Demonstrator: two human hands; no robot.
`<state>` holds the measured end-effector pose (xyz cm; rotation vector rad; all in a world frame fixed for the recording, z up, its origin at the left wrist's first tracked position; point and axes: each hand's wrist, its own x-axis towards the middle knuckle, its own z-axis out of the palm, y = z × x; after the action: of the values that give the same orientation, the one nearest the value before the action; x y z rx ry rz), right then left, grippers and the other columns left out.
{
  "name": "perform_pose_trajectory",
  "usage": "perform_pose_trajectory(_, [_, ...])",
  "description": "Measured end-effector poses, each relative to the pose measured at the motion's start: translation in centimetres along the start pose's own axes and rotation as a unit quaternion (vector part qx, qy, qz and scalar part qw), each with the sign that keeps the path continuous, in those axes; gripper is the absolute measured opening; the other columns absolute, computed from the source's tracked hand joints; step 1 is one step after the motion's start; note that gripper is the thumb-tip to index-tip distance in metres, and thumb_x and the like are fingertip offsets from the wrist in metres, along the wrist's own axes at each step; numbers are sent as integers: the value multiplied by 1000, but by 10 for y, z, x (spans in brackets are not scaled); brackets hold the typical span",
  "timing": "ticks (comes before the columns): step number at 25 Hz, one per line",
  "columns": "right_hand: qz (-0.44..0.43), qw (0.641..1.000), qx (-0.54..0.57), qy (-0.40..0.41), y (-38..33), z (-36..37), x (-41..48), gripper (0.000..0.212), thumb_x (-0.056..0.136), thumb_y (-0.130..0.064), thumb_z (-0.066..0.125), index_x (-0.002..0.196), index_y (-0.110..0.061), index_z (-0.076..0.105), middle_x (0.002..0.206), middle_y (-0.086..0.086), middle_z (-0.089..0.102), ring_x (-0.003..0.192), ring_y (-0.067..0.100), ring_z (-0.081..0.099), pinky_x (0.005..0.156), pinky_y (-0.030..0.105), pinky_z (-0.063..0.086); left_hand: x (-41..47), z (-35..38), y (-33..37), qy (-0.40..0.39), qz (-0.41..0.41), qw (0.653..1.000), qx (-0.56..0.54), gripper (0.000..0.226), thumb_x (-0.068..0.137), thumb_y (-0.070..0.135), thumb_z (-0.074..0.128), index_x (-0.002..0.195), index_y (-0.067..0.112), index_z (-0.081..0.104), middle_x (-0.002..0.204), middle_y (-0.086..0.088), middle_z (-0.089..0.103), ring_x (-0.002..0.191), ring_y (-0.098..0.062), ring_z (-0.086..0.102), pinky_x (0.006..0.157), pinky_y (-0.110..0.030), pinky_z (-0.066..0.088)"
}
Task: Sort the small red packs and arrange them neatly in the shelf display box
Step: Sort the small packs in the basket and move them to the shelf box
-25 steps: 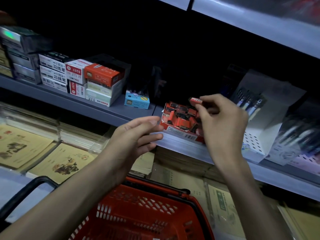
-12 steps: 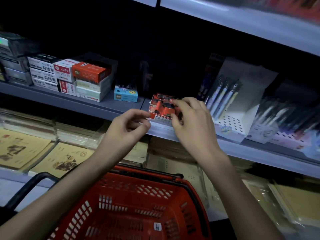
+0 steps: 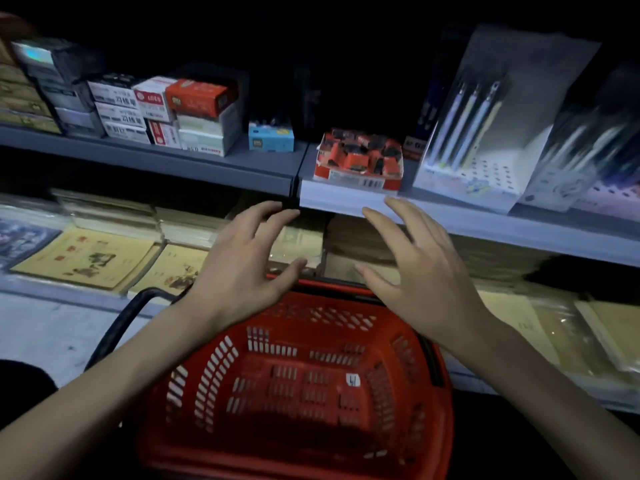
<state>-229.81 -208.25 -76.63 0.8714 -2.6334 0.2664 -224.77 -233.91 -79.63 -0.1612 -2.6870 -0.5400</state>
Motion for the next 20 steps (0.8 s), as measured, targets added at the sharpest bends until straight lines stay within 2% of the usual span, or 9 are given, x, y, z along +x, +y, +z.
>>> perform_pose_trajectory(3, [-29, 999, -6, -33, 9, 30, -40, 62, 95, -48, 62, 149, -22, 48, 157, 9, 41, 149, 28, 34, 121, 47, 30, -29, 12, -14, -42, 1, 998, 44, 70, 92, 60, 50, 150, 21, 45, 149, -10, 48, 136, -33, 49, 109, -49, 44])
perform_pose_trajectory(7, [-51, 993, -19, -102, 28, 85, -104, 56, 91, -43, 69, 141, -18, 60, 148, 13, 51, 143, 33, 43, 119, 49, 34, -78, 37, -34, -160, -32, 980, 109, 76, 91, 65, 42, 154, 23, 36, 152, -14, 44, 137, -39, 47, 111, -56, 43])
perform_pose_trajectory(10, [-45, 987, -33, -153, 49, 117, -145, 52, 93, -48, 59, 136, -20, 64, 146, 13, 54, 142, 35, 44, 120, 50, 30, -120, 65, -53, -240, -47, 953, 178, 80, 88, 64, 41, 154, 19, 41, 148, -22, 49, 134, -45, 50, 109, -62, 42])
perform_pose_trajectory(11, [-43, 986, -34, -156, 55, 123, -155, 51, 92, -48, 55, 132, -19, 67, 144, 14, 56, 140, 35, 46, 119, 52, 30, -133, 73, -59, -270, -59, 938, 207, 82, 88, 64, 45, 158, 20, 36, 152, -23, 46, 138, -46, 46, 112, -64, 38])
perform_pose_trajectory(13, [-24, 988, -31, -149, 65, 132, -166, 50, 91, -50, 51, 123, -19, 72, 139, 12, 60, 137, 33, 50, 120, 52, 29, -154, 85, -68, -334, -87, 901, 264, 91, 91, 64, 51, 165, 26, 13, 164, -23, 27, 148, -47, 30, 121, -62, 23])
perform_pose_trajectory(15, [7, 991, -10, -133, 68, 137, -168, 46, 90, -51, 52, 114, -21, 76, 132, 7, 65, 133, 28, 54, 121, 49, 27, -165, 92, -74, -366, -90, 873, 309, 95, 95, 66, 44, 165, 26, -6, 169, -25, 10, 152, -51, 16, 125, -59, 9])
perform_pose_trajectory(20, [5, 991, 39, -128, 46, 145, -164, 30, 89, -48, 63, 105, -28, 78, 120, -4, 69, 126, 19, 59, 122, 54, 25, -161, 91, -93, -386, -122, 853, 329, 85, 99, 68, 30, 165, 27, -6, 171, -25, 1, 155, -51, 7, 125, -58, 1])
